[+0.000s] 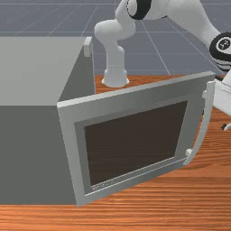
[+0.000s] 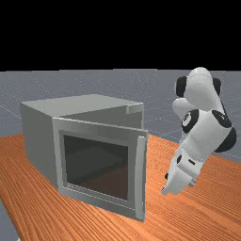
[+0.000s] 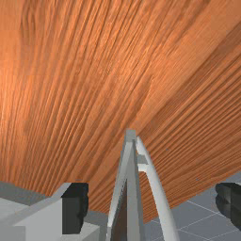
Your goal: Close the microwave
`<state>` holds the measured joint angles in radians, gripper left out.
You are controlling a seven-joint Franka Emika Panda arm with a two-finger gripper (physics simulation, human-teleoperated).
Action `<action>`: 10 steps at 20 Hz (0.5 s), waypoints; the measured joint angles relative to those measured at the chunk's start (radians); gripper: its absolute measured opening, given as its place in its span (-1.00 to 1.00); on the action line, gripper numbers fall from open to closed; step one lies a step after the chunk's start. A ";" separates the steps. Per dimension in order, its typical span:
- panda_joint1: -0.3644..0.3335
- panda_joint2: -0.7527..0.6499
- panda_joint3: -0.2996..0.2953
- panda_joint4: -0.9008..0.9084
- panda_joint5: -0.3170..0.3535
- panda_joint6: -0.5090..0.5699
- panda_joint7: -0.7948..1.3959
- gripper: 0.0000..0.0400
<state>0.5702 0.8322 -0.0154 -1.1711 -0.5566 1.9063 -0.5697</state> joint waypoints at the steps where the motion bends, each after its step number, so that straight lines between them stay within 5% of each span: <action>1: 0.001 -0.106 -0.025 -0.216 -0.061 0.171 0.110 1.00; 3: -0.019 -0.004 -0.022 -0.042 -0.034 0.108 0.045 1.00; 8: -0.138 -0.210 0.040 -0.378 -0.014 0.294 -0.189 1.00; 9: -0.215 -0.190 0.094 -0.288 0.087 0.117 -0.463 1.00; 10: -0.215 -0.395 0.062 -0.688 -0.048 0.490 -0.351 0.99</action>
<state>0.3550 0.4375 0.0467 -1.8588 -0.6047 2.3965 -0.9208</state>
